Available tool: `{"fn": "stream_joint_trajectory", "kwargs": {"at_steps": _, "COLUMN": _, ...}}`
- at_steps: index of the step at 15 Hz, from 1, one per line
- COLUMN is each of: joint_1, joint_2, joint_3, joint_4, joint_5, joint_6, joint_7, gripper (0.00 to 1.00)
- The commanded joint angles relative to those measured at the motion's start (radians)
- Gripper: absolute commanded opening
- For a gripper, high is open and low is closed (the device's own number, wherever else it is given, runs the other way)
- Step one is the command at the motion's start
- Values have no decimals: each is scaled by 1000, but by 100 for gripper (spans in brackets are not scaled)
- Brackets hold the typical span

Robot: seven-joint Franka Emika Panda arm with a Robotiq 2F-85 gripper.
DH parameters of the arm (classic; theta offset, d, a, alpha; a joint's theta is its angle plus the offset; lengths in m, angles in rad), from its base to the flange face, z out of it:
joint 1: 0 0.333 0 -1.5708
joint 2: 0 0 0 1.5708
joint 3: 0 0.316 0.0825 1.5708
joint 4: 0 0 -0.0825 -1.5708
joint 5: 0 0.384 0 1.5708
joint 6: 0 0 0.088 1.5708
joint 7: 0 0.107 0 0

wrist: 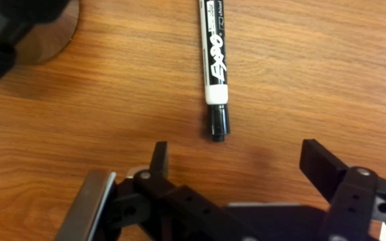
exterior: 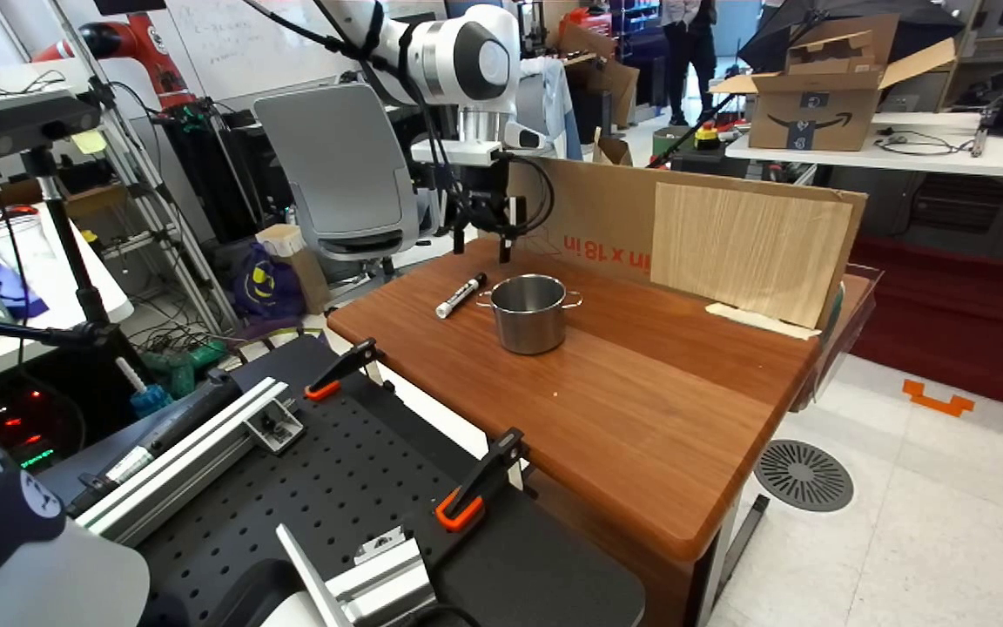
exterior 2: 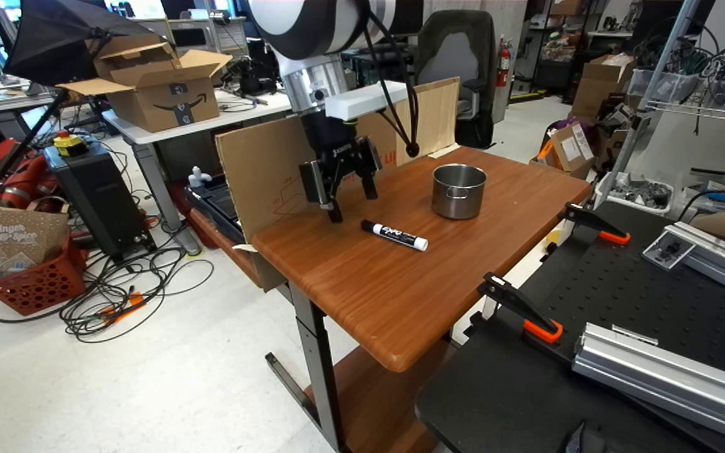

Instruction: Move marker from silver bowl to the table

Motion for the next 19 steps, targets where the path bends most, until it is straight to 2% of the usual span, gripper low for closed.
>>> {"fn": "stream_joint_trajectory", "kwargs": {"at_steps": 1, "joint_1": 15, "joint_2": -77, "joint_3": -4, "joint_4": -60, "joint_5": -25, "joint_6": 8, "joint_7": 8, "gripper": 100}}
{"fn": "stream_joint_trajectory", "kwargs": {"at_steps": 11, "joint_1": 11, "joint_2": -347, "joint_3": 46, "joint_4": -263, "joint_5": 6, "joint_6": 100, "joint_7": -16, "gripper": 100}}
{"fn": "stream_joint_trajectory", "kwargs": {"at_steps": 12, "joint_1": 10, "joint_2": -355, "joint_3": 49, "joint_4": -269, "joint_5": 7, "joint_6": 97, "joint_7": -19, "gripper": 100}}
{"fn": "stream_joint_trajectory", "kwargs": {"at_steps": 13, "joint_1": 17, "joint_2": -316, "joint_3": 43, "joint_4": -215, "joint_5": -1, "joint_6": 57, "joint_7": -1, "gripper": 100}}
{"fn": "stream_joint_trajectory", "kwargs": {"at_steps": 19, "joint_1": 16, "joint_2": -336, "joint_3": 45, "joint_4": -245, "joint_5": -2, "joint_6": 74, "joint_7": -3, "gripper": 100}}
